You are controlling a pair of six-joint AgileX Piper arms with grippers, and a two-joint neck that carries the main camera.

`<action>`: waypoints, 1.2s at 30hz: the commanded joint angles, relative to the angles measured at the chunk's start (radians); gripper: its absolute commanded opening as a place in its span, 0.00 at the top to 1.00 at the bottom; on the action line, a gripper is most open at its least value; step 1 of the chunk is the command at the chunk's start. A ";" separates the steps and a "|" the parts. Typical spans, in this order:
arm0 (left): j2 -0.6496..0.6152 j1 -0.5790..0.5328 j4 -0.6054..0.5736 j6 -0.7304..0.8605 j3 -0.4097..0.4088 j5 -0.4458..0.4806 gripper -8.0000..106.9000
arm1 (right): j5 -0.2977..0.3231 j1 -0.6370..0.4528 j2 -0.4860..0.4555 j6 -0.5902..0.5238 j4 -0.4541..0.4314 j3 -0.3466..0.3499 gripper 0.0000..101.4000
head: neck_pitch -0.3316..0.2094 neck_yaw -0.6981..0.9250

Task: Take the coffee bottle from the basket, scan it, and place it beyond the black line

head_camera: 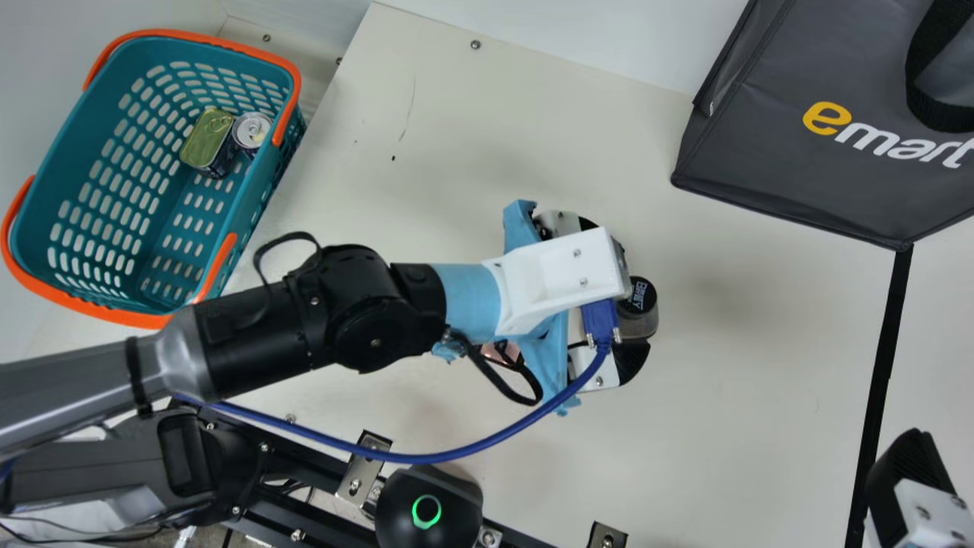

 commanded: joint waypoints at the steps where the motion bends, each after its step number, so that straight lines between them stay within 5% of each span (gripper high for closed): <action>1: -0.011 0.003 0.021 -0.026 0.000 0.005 0.15 | 0.000 0.000 0.000 0.000 0.000 0.000 0.10 | -0.026 0.002; 22: -0.195 0.166 0.206 -0.220 0.049 0.105 0.15 | -0.001 0.000 0.000 0.000 0.000 0.000 0.10 | -0.026 0.002; 36: -0.317 0.346 0.197 -0.201 0.089 0.194 0.15 | -0.001 0.000 0.000 0.000 0.000 0.000 0.10 | -0.026 0.002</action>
